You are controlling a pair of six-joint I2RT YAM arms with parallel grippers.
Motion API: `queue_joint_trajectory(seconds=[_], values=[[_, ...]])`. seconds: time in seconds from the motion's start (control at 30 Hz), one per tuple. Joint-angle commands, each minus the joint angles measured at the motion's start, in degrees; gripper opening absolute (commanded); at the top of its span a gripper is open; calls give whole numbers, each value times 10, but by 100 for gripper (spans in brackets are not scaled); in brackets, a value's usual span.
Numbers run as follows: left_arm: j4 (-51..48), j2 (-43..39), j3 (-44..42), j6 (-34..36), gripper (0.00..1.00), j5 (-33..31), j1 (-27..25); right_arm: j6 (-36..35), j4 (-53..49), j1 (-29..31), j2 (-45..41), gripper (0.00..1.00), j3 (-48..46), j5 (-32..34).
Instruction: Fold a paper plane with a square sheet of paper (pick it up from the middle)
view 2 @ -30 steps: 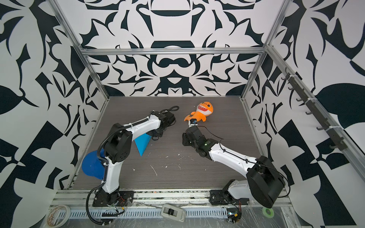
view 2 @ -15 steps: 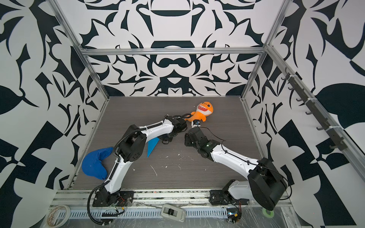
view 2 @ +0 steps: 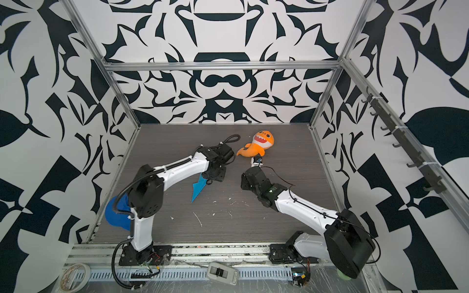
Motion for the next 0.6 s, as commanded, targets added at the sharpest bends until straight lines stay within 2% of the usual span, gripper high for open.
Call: queue_joint_trajectory(seconds=[0.0,0.17,0.3,0.43,0.57], values=[[66,-82,-45,-15,54,100,10,8,27,-3,-5,54,-1,-2],[149,-190,-180,-26,54,140,57,-3,42,-4,23,54,11,-61],[193,-245,-287,-35,50,155,105,-11,48,-4,61,54,34,-116],[229,-263,-356,-32,42,165,120,-4,61,-4,99,53,49,-159],[251,-254,-380,-31,34,169,121,7,77,-4,126,53,55,-180]])
